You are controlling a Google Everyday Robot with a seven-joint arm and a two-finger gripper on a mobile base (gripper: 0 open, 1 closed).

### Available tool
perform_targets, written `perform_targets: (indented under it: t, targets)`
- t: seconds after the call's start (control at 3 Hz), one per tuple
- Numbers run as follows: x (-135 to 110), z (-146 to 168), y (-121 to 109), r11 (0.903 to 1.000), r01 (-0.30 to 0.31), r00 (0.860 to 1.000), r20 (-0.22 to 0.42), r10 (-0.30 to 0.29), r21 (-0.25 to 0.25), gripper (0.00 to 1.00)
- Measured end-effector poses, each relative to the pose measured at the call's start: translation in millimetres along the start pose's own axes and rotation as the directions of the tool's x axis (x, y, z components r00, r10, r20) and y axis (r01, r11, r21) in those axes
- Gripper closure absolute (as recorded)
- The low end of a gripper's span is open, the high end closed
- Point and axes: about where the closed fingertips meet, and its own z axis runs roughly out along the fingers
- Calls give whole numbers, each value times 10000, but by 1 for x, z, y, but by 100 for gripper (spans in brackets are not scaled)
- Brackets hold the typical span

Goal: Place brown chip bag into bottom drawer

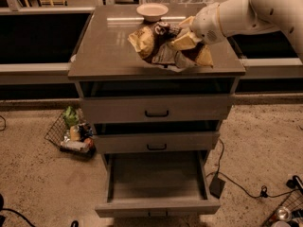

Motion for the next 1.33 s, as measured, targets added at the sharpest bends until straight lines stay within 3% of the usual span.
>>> perform_targets:
  t: [0.33,0.67,1.0,1.33]
  targets:
    - [0,0,0,10000,1,10000,2,-1,1,100]
    - [13,1,25,9981,-104,9995,-300,86,-599,100]
    - [15,-11,72,9939,-508,9971,-617,449,-975,100]
    - [49,-6,125,9793,-1598,9815,-1255,1443,-1243,100]
